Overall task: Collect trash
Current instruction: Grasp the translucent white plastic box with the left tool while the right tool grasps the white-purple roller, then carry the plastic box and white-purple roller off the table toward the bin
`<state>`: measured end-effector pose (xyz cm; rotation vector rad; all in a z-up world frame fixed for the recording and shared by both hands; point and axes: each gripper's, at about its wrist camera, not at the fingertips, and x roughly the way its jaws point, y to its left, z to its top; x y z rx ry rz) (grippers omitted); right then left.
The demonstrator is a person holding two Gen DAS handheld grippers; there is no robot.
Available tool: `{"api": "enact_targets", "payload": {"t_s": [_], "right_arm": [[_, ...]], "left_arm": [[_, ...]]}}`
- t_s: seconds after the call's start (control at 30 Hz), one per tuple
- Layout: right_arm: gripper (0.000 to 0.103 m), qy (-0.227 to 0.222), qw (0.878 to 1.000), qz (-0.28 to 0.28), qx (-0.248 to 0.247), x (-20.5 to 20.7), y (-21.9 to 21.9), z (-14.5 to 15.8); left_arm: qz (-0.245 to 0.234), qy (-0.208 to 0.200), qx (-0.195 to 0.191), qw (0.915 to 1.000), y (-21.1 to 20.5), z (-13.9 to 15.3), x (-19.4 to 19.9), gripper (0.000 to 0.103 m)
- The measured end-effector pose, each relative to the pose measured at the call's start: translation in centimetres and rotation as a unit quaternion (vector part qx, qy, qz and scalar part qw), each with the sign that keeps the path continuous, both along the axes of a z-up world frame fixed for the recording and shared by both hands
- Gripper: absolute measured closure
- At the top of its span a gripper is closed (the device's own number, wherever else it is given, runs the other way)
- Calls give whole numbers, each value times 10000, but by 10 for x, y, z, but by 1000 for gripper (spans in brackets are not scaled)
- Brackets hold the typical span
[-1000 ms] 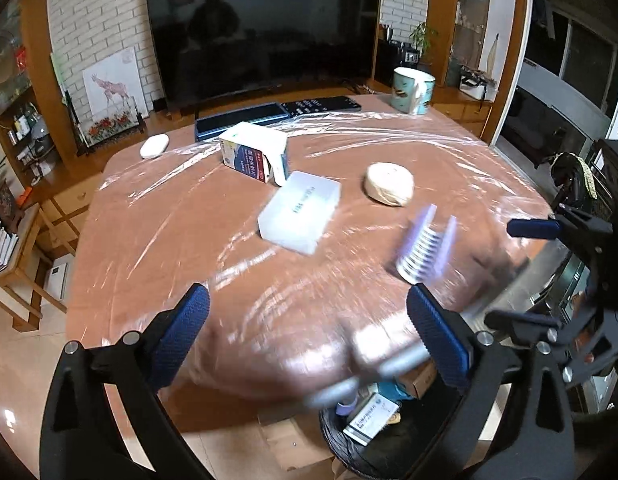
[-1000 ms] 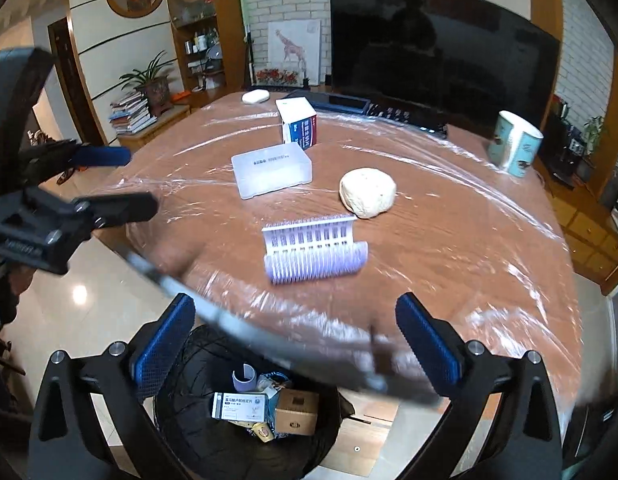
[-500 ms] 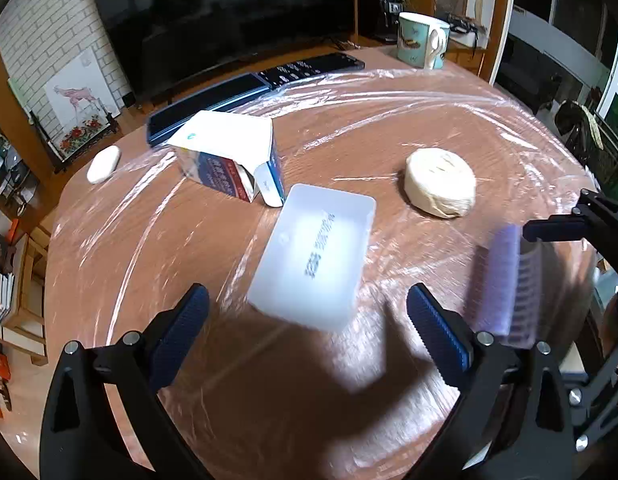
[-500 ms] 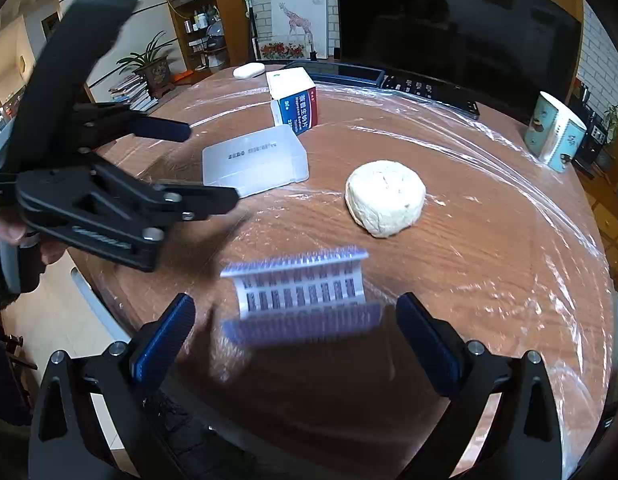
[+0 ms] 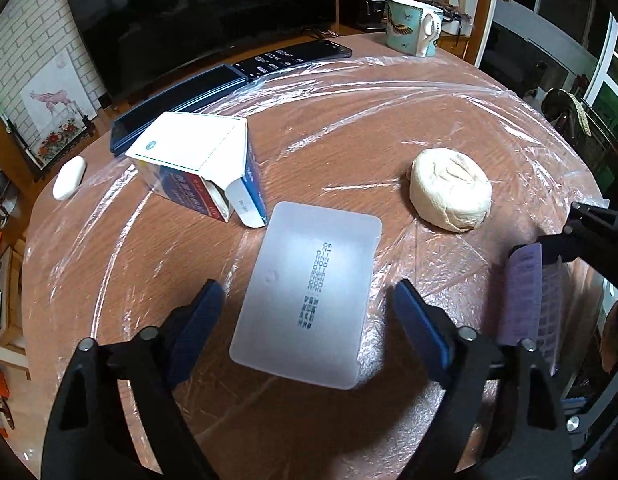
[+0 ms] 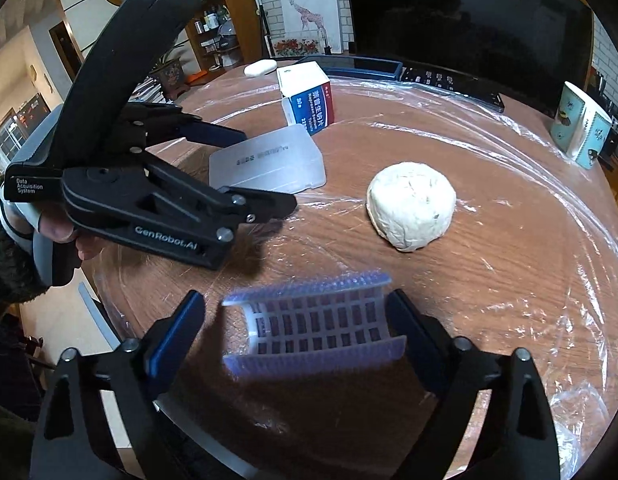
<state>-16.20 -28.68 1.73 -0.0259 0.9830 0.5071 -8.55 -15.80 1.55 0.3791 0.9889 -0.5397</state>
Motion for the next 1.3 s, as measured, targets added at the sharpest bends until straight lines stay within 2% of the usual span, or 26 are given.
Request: {"api": "enact_targets", "payload": {"t_s": [0.17,0.23,0.27,0.37,0.5,0.77,1.3], "right_arm": [[28,-68,10000,-17,-38,-3,0,2],[28,-42,10000,-55,32,-3,-3,2],[28,-19,9999,-96,107,-3,-6,3],[28,16,9995,-185,244,-2,-12,5],[28,9,9988,-314,363,-2,-20,9],[28,17,9977,-534,416,-1,-32,11],[28,-39,9959,-791,443,-7,-48,20]], "left_arm": [[-58,106,-133,9998,0,-1,1,31],[-50,137,-186,9997,0,0,1,44],[-42,142,-187,9997,0,0,0,48],[-65,263,-302,9992,2,2,-2,48],[29,226,-352,9991,6,4,-9,48],[302,142,-550,9979,14,14,-19,48],[760,43,-667,9949,19,23,-41,48]]}}
